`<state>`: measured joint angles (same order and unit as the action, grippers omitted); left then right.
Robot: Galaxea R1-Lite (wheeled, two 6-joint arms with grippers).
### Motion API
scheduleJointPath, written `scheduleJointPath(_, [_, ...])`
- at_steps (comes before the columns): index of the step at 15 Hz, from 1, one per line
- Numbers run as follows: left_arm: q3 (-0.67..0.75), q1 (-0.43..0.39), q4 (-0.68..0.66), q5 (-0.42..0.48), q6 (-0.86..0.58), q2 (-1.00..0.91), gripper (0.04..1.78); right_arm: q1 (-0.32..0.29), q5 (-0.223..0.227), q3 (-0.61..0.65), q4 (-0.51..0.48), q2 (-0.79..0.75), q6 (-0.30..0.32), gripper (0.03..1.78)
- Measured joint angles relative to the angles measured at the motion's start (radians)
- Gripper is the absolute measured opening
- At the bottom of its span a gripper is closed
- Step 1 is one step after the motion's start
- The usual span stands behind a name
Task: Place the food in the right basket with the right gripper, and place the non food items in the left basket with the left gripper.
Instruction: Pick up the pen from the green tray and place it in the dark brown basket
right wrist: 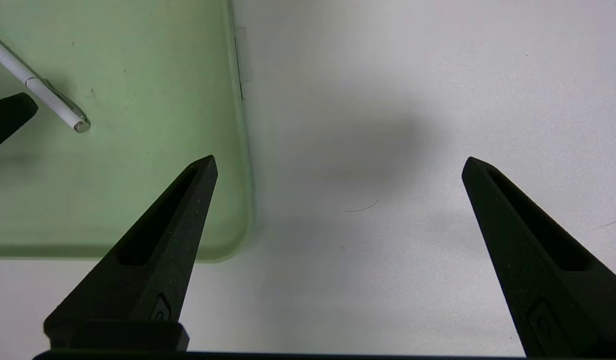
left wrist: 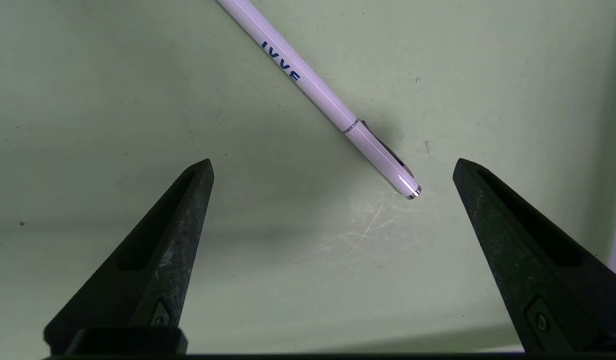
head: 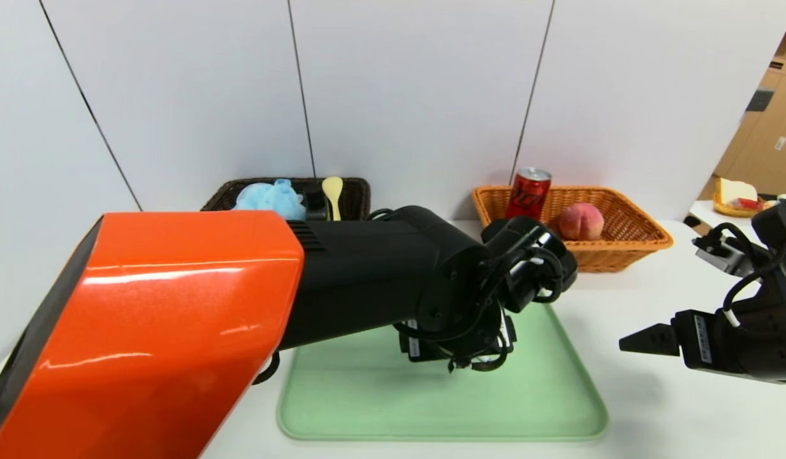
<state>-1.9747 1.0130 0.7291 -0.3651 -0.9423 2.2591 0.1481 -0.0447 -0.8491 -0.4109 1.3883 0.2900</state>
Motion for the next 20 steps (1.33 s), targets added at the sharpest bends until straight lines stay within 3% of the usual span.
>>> scheduleJointPath(8, [-0.001, -0.003, -0.001, -0.081, 0.151, 0.016, 1.69, 0.001, -0.005, 0.014, 0.0, -0.007, -0.002, 1.7])
scheduleJointPath(20, [-0.001, -0.007, -0.018, -0.089, 0.192, 0.05, 1.69, 0.012, -0.01, 0.026, -0.001, -0.021, -0.001, 1.7])
